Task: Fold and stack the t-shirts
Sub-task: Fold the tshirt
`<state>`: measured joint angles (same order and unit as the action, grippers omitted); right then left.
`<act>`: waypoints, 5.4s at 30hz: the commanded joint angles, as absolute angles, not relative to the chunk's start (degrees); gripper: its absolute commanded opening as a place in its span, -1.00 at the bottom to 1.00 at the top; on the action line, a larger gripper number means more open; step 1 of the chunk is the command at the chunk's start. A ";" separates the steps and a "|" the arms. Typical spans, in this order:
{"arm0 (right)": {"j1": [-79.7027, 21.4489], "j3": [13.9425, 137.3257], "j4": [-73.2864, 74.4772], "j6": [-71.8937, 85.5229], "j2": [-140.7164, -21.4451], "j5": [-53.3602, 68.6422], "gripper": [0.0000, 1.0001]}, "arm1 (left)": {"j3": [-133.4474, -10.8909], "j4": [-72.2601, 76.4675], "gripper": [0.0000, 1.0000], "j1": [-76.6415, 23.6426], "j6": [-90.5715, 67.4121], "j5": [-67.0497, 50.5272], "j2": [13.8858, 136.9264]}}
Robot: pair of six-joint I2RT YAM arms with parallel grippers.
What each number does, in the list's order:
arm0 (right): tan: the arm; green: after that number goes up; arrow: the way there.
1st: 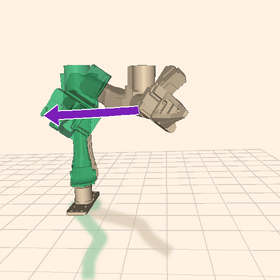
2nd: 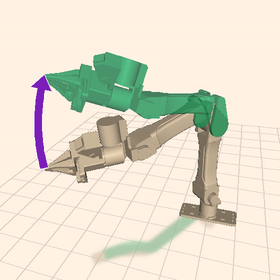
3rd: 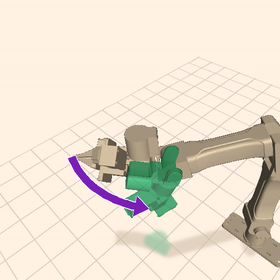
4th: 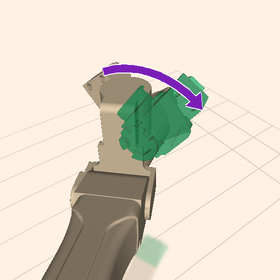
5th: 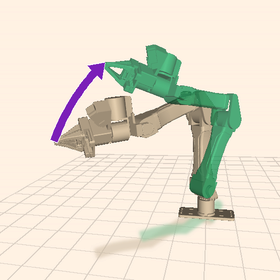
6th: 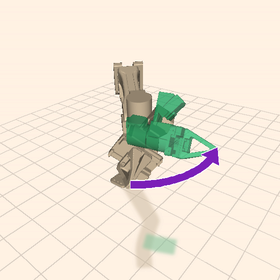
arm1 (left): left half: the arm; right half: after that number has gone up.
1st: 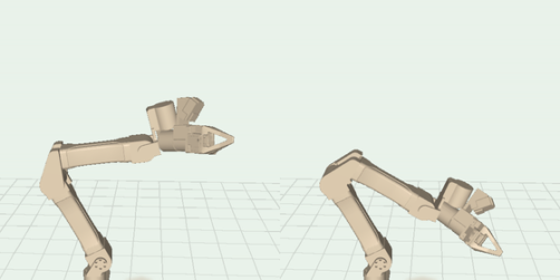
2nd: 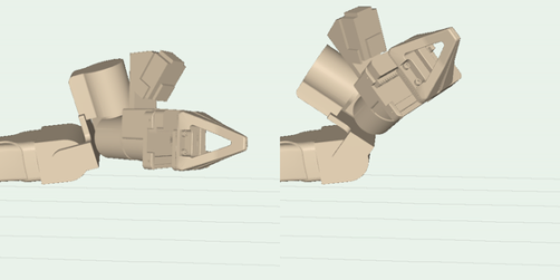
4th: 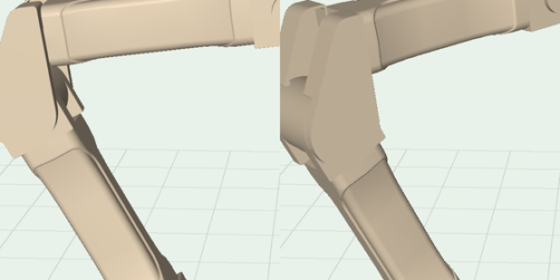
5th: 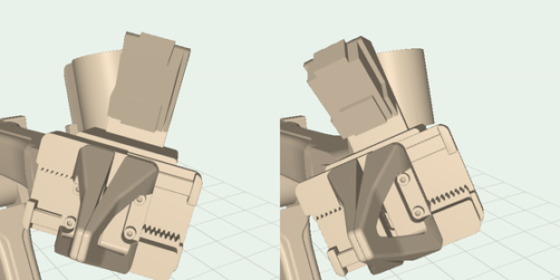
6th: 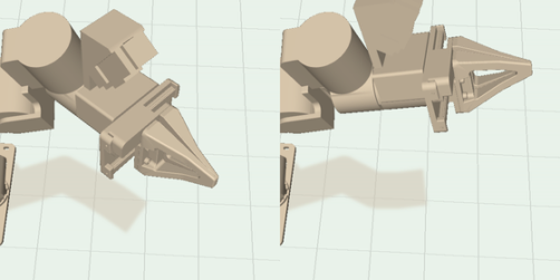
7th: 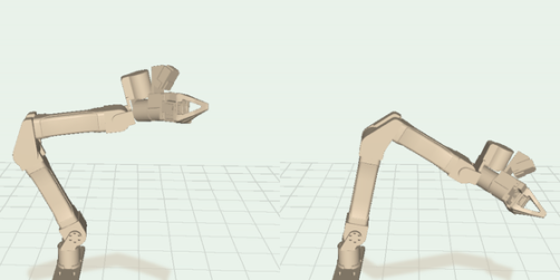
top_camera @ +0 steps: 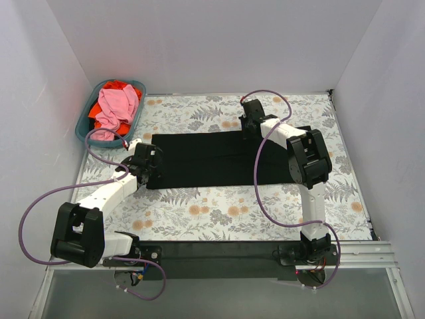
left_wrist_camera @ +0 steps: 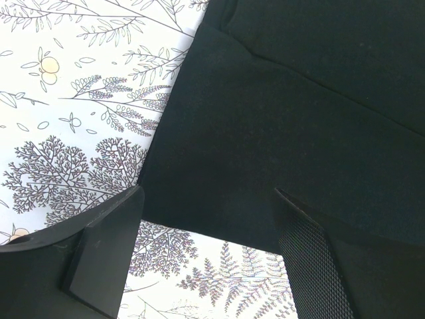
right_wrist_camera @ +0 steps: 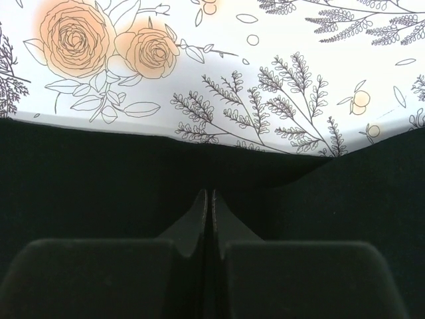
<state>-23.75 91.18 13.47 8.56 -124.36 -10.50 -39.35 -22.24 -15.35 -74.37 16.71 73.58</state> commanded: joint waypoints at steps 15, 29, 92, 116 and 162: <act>-25.66 88.33 12.04 4.04 -116.80 -6.16 -0.97 | -39.82 -22.24 0.52 -15.47 -74.18 17.23 71.63; -25.05 88.77 11.51 2.20 -118.13 -4.83 -0.28 | -39.99 -20.66 0.52 -15.56 -74.00 12.67 72.16; -2.02 101.34 11.43 -6.77 -132.36 15.91 -0.97 | -106.00 -2.73 -0.40 -35.86 -92.64 -11.34 140.10; -0.88 96.34 8.26 -3.43 -123.67 13.45 -0.97 | -99.32 5.18 -1.00 -37.18 -74.98 -11.42 131.85; 1.41 76.73 0.61 3.69 -104.68 10.99 -0.97 | -89.73 16.17 -0.98 -42.28 -51.77 -10.72 121.64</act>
